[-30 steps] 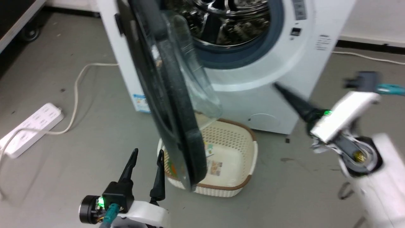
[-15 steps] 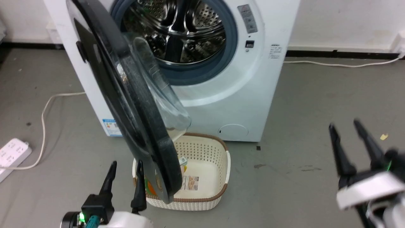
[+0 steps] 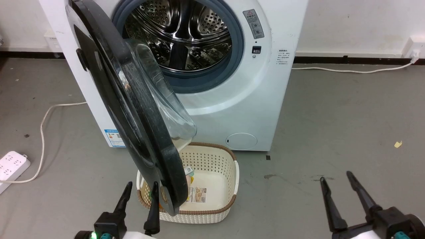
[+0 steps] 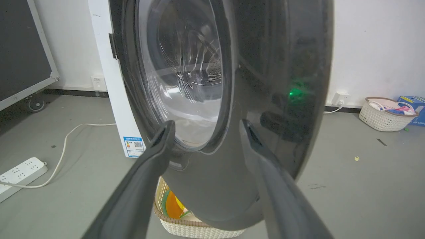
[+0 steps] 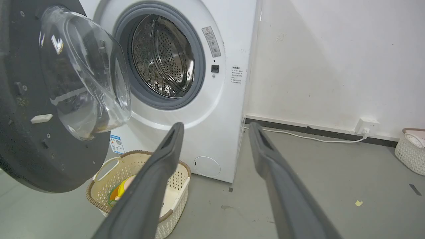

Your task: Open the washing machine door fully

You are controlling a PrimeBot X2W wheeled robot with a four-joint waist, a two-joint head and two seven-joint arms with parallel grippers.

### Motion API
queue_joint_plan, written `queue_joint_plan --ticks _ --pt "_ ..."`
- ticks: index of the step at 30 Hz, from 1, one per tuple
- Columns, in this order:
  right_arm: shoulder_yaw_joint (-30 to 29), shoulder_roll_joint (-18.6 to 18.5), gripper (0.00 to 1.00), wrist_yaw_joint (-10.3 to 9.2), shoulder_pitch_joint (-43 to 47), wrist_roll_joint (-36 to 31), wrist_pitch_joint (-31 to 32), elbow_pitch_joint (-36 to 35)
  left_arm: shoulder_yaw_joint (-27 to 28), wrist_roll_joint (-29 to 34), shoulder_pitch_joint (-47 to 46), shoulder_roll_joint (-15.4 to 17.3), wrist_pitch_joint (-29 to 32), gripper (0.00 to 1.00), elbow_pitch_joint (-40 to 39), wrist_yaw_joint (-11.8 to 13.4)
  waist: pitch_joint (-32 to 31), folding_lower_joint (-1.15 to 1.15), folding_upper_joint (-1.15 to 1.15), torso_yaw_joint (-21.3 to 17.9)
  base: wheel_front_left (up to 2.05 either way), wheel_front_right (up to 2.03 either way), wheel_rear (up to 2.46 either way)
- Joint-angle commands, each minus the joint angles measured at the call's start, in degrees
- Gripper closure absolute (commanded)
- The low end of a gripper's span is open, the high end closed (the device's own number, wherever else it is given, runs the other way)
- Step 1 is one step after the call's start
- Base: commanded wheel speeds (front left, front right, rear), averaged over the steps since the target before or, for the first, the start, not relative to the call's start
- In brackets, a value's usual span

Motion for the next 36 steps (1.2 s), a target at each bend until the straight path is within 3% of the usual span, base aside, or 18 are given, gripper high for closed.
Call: queue_joint_plan --ticks 1,13,15,22,31,36 --pt "0.2 0.4 0.0 0.05 0.9 -0.7 -0.5 -0.1 -0.1 0.5 0.3 0.1 -0.3 0.0 0.3 -0.3 0.0 0.0 0.0 0.1 0.0 0.0 0.0" --pt "-0.2 1.2 0.0 0.05 0.9 -0.4 -0.7 -0.3 0.4 0.8 -0.3 0.1 -0.3 0.03 -0.3 -0.9 -0.1 0.0 0.0 0.2 0.0 0.0 0.0" --pt "-0.2 1.3 0.0 0.05 0.8 -0.2 -0.7 -0.4 0.5 1.0 -0.3 0.1 -0.3 1.0 -0.9 -1.1 -0.1 0.0 0.0 0.2 0.0 0.0 0.0" --pt "0.3 1.3 0.0 0.05 0.7 -0.2 -0.7 -1.1 3.5 0.5 -1.1 0.0 -0.3 1.0 -5.1 -0.2 -0.2 0.0 0.0 0.2 0.0 0.0 0.0" --pt "0.5 1.3 0.0 0.05 0.3 -0.1 -0.7 -1.3 10.6 -3.6 -8.1 0.0 -0.3 1.0 -23.6 2.2 0.0 0.0 0.0 0.0 0.0 0.0 0.0" --pt "0.8 1.3 0.0 0.05 0.1 0.0 -0.7 -0.9 11.0 0.8 -13.2 0.7 -0.3 1.0 -33.5 1.3 0.1 0.0 0.0 -0.3 0.0 0.0 0.0"
